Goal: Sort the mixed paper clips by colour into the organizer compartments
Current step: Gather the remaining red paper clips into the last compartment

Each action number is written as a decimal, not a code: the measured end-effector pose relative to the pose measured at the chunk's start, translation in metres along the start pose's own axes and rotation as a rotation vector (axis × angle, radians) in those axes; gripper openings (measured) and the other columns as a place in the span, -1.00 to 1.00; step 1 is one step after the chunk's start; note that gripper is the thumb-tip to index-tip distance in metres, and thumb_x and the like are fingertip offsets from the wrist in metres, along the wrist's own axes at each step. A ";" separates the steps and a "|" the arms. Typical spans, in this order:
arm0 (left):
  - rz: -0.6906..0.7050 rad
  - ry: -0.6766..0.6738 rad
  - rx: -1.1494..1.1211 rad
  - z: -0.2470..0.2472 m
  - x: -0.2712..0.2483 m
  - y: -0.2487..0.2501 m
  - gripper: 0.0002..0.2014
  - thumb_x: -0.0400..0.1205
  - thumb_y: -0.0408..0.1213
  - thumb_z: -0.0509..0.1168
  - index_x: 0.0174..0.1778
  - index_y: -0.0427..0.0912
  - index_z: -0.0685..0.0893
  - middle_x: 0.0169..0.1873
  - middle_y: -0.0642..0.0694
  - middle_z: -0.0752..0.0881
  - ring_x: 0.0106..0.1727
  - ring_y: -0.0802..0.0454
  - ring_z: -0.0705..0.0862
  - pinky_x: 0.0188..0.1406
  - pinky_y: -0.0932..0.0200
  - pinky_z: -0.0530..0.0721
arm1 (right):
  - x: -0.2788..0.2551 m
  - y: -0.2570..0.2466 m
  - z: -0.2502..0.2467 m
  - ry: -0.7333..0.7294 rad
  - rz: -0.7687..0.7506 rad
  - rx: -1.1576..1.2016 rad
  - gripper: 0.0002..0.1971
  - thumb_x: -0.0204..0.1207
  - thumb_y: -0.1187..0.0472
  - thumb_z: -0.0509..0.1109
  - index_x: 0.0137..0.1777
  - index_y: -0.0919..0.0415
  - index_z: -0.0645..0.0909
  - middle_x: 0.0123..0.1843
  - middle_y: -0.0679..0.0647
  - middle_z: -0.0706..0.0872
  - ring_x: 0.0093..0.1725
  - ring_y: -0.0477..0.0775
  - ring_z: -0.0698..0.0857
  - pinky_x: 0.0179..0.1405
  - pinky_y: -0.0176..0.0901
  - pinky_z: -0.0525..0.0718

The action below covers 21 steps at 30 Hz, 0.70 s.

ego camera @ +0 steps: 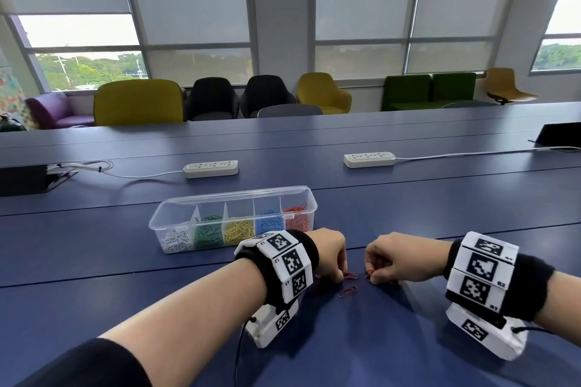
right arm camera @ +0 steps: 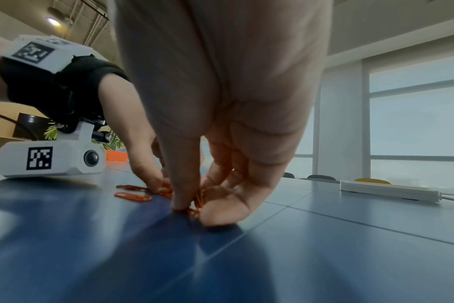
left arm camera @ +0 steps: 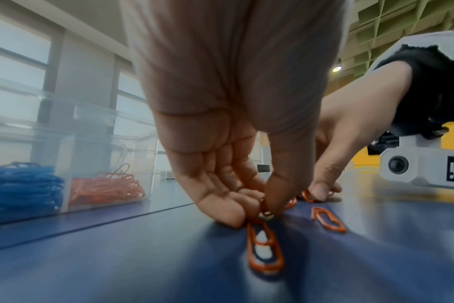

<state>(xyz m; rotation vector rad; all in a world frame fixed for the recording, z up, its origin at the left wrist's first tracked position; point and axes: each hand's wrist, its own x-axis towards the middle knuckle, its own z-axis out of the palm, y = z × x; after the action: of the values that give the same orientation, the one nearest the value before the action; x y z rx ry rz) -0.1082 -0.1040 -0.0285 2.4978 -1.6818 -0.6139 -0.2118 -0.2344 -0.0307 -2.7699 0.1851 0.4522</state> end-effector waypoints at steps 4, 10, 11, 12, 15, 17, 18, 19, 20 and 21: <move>0.002 -0.001 -0.041 -0.003 -0.003 -0.003 -0.85 0.51 -0.30 0.38 -0.06 -0.25 0.76 -0.29 -0.09 0.70 -0.45 0.15 0.55 -0.36 0.31 0.57 | 0.002 0.000 -0.011 0.031 -0.001 0.003 -0.80 0.52 0.23 0.38 -0.28 -0.01 0.47 -0.41 -0.17 0.61 -0.54 -0.26 0.56 -0.40 -0.50 0.51; -0.028 0.105 -0.189 -0.025 -0.022 -0.030 -0.85 0.50 -0.31 0.31 -0.40 -0.10 0.60 -0.50 0.00 0.61 -0.50 0.15 0.57 -0.32 0.32 0.57 | 0.026 -0.013 -0.044 0.265 -0.073 0.120 -0.78 0.50 0.29 0.41 -0.30 0.03 0.51 -0.47 -0.14 0.62 -0.50 -0.19 0.60 -0.45 -0.49 0.54; -0.039 0.138 -0.218 -0.031 -0.025 -0.037 -0.82 0.50 -0.32 0.31 -0.43 -0.10 0.58 -0.51 -0.02 0.60 -0.50 0.12 0.56 -0.34 0.32 0.56 | 0.036 -0.018 -0.050 0.322 -0.100 0.160 -0.79 0.50 0.31 0.41 -0.29 0.05 0.51 -0.46 -0.08 0.63 -0.49 -0.10 0.61 -0.48 -0.47 0.55; -0.054 0.181 -0.256 -0.038 -0.029 -0.044 -0.81 0.50 -0.33 0.31 -0.45 -0.12 0.57 -0.52 -0.05 0.59 -0.52 0.11 0.55 -0.38 0.32 0.54 | 0.047 -0.023 -0.055 0.381 -0.123 0.197 -0.79 0.50 0.32 0.42 -0.29 0.07 0.51 -0.46 -0.05 0.63 -0.49 -0.05 0.61 -0.50 -0.46 0.55; -0.110 0.308 -0.392 -0.058 -0.036 -0.063 -0.83 0.52 -0.39 0.32 -0.41 -0.20 0.61 -0.53 -0.07 0.58 -0.56 0.18 0.51 -0.41 0.32 0.60 | 0.080 -0.044 -0.064 0.522 -0.158 0.285 -0.82 0.45 0.31 0.48 -0.28 0.09 0.56 -0.42 -0.01 0.67 -0.47 -0.02 0.63 -0.52 -0.48 0.57; -0.154 0.369 -0.454 -0.069 -0.036 -0.071 -0.81 0.53 -0.39 0.32 -0.42 -0.21 0.62 -0.55 -0.06 0.57 -0.56 0.19 0.51 -0.43 0.35 0.64 | 0.095 -0.055 -0.067 0.568 -0.156 0.341 -0.86 0.41 0.32 0.51 -0.25 0.12 0.62 -0.39 0.01 0.70 -0.44 -0.07 0.65 -0.51 -0.48 0.59; -0.176 0.392 -0.469 -0.073 -0.035 -0.074 -0.79 0.54 -0.38 0.32 -0.44 -0.19 0.62 -0.55 -0.06 0.56 -0.56 0.19 0.50 -0.46 0.37 0.64 | 0.100 -0.058 -0.067 0.578 -0.147 0.367 -0.90 0.41 0.33 0.52 -0.22 0.16 0.65 -0.38 0.01 0.70 -0.43 -0.09 0.65 -0.51 -0.46 0.61; -0.198 0.406 -0.477 -0.076 -0.032 -0.076 -0.77 0.54 -0.37 0.32 -0.45 -0.19 0.61 -0.55 -0.07 0.55 -0.55 0.17 0.49 -0.48 0.40 0.62 | 0.104 -0.060 -0.067 0.592 -0.135 0.381 -0.94 0.42 0.32 0.50 -0.17 0.19 0.67 -0.38 0.02 0.70 -0.43 -0.10 0.65 -0.51 -0.46 0.61; -0.221 0.416 -0.478 -0.078 -0.028 -0.078 -0.76 0.55 -0.36 0.31 -0.47 -0.19 0.60 -0.54 -0.08 0.55 -0.53 0.15 0.49 -0.50 0.41 0.60 | 0.105 -0.060 -0.067 0.616 -0.122 0.382 -0.96 0.44 0.31 0.48 -0.13 0.22 0.69 -0.36 0.03 0.70 -0.43 -0.09 0.64 -0.52 -0.47 0.60; -0.242 0.421 -0.474 -0.078 -0.023 -0.079 -0.76 0.55 -0.35 0.32 -0.47 -0.19 0.61 -0.53 -0.08 0.56 -0.51 0.13 0.49 -0.50 0.41 0.59 | 0.106 -0.059 -0.066 0.650 -0.109 0.373 -0.96 0.47 0.29 0.45 -0.10 0.23 0.69 -0.33 0.05 0.70 -0.40 -0.06 0.64 -0.53 -0.48 0.59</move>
<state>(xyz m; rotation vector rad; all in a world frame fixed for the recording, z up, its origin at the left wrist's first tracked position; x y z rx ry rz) -0.0187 -0.0642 0.0283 2.2817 -0.9664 -0.4005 -0.0829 -0.2097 0.0115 -2.4393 0.2350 -0.4777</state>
